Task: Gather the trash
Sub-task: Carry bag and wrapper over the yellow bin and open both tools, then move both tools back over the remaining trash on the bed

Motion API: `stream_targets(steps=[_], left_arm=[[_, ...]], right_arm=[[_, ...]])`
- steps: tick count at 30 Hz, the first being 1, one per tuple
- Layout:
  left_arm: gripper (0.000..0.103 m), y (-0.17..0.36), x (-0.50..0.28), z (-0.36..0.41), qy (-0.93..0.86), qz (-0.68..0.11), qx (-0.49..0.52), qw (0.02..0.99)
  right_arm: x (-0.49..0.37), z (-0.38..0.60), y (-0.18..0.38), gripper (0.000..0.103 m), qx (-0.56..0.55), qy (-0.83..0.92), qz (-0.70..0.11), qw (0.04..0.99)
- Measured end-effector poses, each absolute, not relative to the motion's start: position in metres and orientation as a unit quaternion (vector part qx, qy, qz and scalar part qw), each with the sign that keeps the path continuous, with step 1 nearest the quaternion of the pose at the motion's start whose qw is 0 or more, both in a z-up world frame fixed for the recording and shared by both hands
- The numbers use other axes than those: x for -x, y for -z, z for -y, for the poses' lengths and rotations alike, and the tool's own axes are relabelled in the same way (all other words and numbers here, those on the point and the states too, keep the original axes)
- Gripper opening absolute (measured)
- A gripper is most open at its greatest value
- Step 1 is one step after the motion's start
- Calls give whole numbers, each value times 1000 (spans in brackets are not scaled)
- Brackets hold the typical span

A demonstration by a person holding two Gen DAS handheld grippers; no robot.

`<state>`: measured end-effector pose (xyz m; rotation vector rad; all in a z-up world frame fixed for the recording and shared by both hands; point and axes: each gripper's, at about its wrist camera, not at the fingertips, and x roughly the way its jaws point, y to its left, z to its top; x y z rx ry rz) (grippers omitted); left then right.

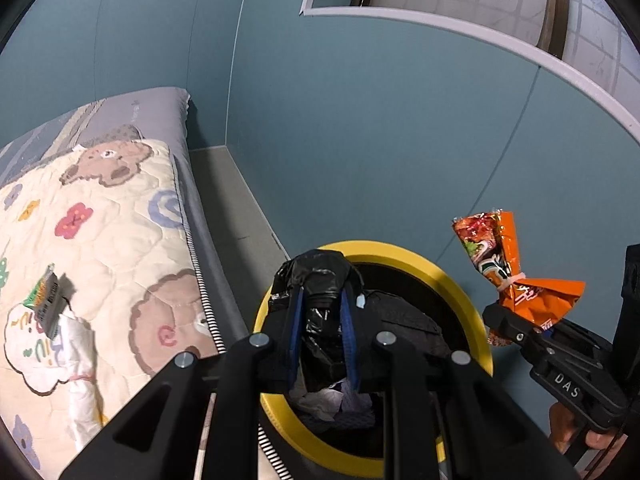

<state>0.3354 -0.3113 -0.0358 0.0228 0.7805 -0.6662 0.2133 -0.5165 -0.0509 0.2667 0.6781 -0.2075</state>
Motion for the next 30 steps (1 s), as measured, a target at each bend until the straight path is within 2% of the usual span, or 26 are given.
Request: stream_targets(steps=[10, 16, 18, 19, 21, 23, 26, 30], left_arm=[[19, 56, -342, 320, 315, -399, -3, 861], [29, 52, -339, 317, 315, -401, 5, 860], [37, 48, -338, 315, 313, -398, 6, 862], [45, 45, -339, 313, 312, -395, 7, 864], [55, 40, -339, 310, 308, -390, 8, 868], [71, 36, -339, 305, 299, -388, 10, 872], [80, 31, -340, 294, 291, -390, 19, 873], [88, 25, -337, 273, 277, -383, 33, 881]], right_arm=[[-237, 525, 72, 22, -146, 101, -362, 915], [-242, 523, 67, 26, -144, 106, -363, 914], [-242, 522, 64, 31, -143, 108, -362, 915], [-242, 522, 63, 33, -142, 111, -362, 915], [-240, 523, 60, 45, -144, 119, -360, 914], [-239, 524, 58, 48, -141, 126, -360, 914], [-237, 524, 56, 52, -147, 131, -364, 910], [-228, 517, 50, 62, -143, 132, -356, 914]])
